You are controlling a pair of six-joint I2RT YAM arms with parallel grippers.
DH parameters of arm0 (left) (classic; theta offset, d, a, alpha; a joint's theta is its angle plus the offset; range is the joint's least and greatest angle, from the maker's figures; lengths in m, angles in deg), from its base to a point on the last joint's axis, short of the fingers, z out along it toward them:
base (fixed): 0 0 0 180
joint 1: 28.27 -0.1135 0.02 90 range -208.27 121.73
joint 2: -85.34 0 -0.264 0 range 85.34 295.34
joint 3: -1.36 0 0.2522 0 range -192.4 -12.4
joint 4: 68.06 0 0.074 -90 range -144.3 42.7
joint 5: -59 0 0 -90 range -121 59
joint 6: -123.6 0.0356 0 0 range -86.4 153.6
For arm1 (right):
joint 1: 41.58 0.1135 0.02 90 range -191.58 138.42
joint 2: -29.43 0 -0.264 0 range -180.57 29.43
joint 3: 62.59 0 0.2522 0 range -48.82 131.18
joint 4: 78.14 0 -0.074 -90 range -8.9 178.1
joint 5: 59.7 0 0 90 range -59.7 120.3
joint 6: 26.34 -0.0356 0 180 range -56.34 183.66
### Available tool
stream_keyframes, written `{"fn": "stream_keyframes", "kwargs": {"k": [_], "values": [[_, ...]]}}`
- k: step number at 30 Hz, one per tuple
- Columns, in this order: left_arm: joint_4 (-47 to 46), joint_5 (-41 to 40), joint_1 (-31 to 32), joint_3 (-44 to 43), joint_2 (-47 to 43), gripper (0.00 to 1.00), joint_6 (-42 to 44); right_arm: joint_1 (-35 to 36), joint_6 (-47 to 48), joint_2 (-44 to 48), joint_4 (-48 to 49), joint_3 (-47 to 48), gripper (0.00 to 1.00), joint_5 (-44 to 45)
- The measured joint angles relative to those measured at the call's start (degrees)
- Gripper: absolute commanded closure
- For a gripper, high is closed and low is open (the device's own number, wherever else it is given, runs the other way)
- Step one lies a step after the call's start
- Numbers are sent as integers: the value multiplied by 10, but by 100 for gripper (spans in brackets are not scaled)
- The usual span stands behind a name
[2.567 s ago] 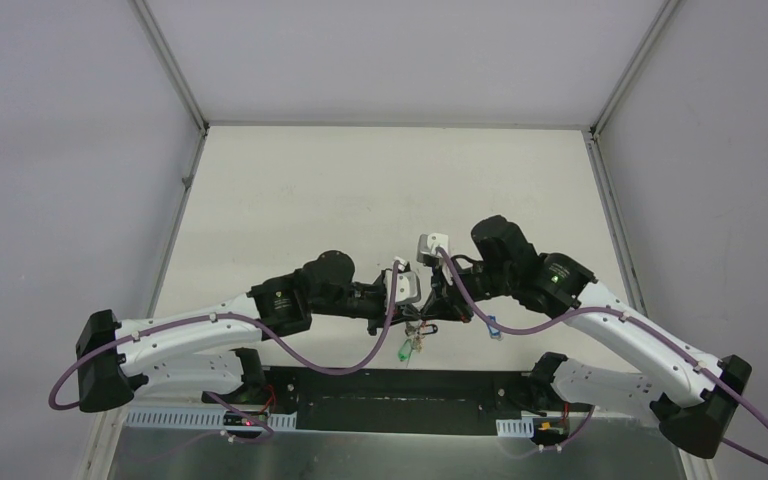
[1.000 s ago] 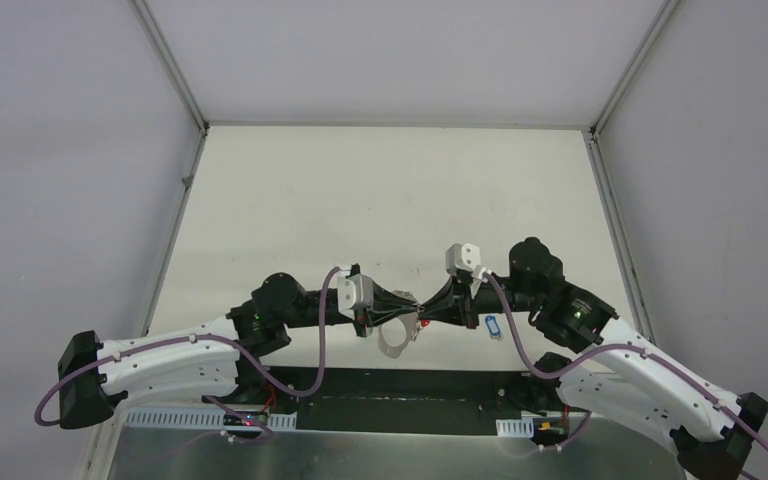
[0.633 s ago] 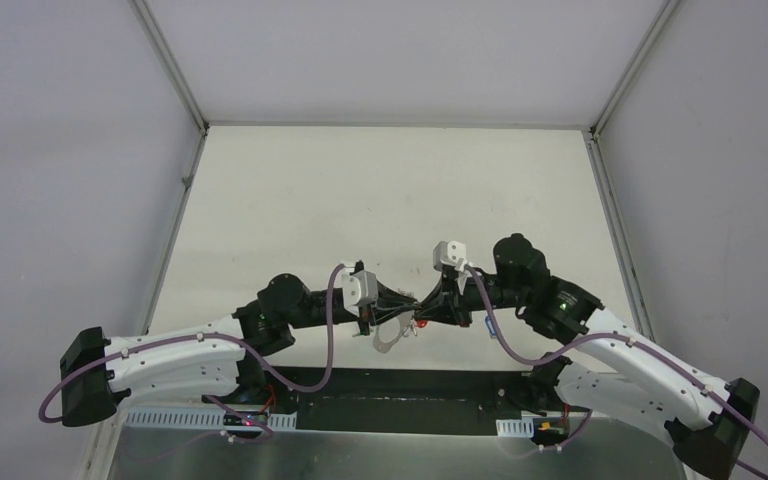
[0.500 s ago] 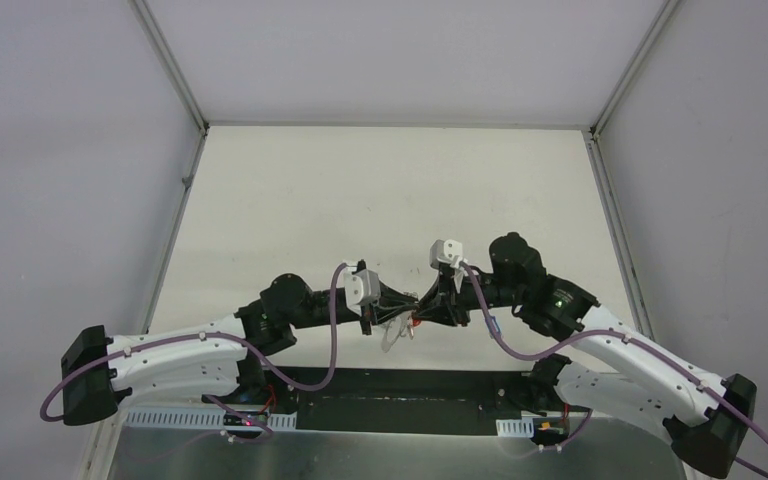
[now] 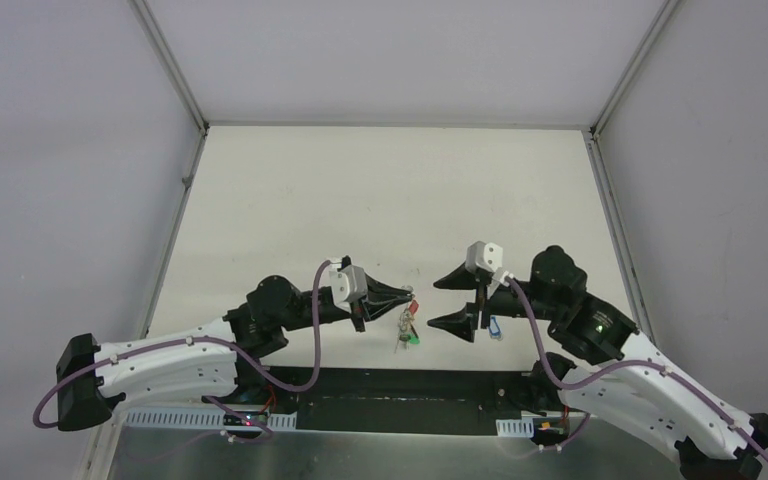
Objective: Put the keys on the keyring
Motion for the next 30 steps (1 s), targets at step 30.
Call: {"fn": "stream_keyframes", "kwargs": {"k": [30], "values": [[222,-66,-155,-207,179,100,-85,-179,-252,-83,-6,36,0,177]]}}
